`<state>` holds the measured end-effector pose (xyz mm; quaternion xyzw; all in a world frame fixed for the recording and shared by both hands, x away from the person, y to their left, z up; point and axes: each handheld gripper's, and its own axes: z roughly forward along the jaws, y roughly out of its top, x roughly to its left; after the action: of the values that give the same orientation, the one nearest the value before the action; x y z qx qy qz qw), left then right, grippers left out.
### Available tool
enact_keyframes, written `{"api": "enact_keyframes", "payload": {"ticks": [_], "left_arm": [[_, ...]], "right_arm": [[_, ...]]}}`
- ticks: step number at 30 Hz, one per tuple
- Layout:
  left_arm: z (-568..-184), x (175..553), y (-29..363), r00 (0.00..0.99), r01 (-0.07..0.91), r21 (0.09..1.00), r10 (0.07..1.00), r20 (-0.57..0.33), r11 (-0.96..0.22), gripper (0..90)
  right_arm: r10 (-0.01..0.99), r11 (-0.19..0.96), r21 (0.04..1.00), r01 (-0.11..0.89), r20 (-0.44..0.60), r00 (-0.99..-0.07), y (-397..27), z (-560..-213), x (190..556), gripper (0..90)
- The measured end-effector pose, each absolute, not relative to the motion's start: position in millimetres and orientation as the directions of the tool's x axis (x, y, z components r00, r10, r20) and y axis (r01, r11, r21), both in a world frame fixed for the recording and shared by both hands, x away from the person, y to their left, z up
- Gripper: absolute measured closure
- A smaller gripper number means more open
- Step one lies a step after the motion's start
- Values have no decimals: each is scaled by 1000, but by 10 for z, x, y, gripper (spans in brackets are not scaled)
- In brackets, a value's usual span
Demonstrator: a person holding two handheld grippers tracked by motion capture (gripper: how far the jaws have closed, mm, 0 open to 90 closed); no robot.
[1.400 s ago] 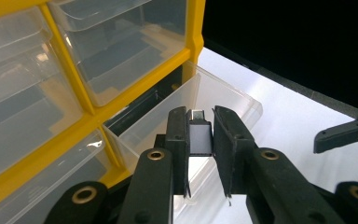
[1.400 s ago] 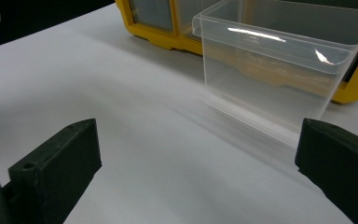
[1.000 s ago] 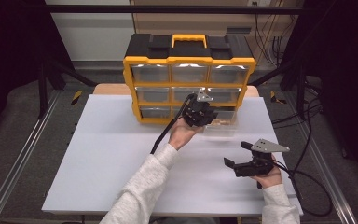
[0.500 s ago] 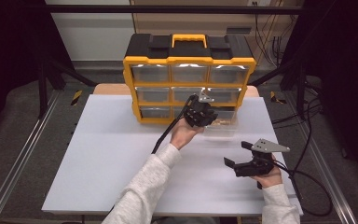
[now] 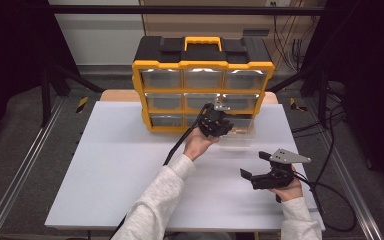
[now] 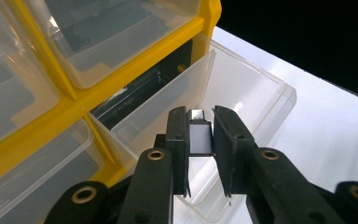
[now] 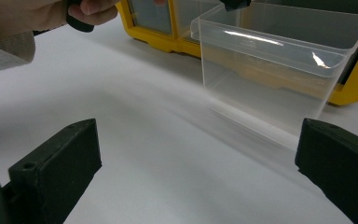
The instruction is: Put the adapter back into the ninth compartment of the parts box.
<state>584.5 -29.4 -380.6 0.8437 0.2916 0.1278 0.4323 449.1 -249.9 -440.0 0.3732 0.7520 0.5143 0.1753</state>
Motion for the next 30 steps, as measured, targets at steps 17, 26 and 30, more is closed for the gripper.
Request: {"api": "enact_keyframes", "payload": {"ticks": [17, 26, 30], "left_arm": [[-3895, 5878, -316, 801, 401, 786, 597, -51, -471, 745], [-3803, 5843, -206, 798, 400, 819, 596, -90, -411, 584], [-3774, 5805, -104, 798, 397, 832, 593, -104, -388, 517]], "right_arm": [[742, 190, 905, 380, 121, -660, -2501, -4398, 4491, 5], [740, 189, 905, 380, 123, -661, -2502, -4395, 4488, 5], [742, 184, 907, 378, 124, -659, -2500, -4393, 4485, 5]]}}
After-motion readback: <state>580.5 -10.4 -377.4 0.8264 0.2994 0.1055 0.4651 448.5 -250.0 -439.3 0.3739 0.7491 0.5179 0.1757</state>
